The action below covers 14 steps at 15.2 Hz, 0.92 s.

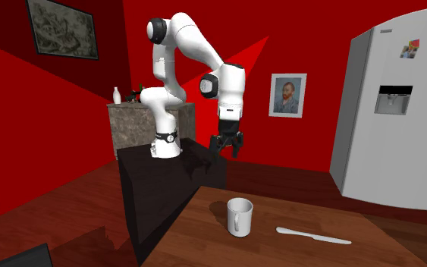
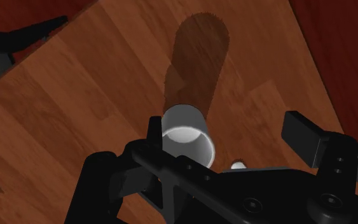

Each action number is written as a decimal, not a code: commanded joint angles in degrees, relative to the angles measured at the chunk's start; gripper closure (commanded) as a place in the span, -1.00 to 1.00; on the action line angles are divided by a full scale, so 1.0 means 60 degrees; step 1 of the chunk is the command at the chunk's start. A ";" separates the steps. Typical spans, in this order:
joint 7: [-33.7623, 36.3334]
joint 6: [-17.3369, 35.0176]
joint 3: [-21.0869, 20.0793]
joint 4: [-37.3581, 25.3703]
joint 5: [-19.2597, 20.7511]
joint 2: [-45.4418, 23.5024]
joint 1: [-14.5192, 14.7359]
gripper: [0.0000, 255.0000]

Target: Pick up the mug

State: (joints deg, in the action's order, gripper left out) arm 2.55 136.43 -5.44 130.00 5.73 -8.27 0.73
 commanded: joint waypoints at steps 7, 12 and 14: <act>0.0627 0.0874 0.0156 -0.2203 0.0553 -0.3014 0.0319 -1.00; 0.0830 0.1091 0.0285 -0.3609 0.0715 -0.4600 0.0524 -1.00; 0.0860 0.1252 0.0312 -0.3659 0.0745 -0.4811 0.0542 -1.00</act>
State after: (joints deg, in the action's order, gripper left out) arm 7.53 143.40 -3.67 108.26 10.07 -36.41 3.86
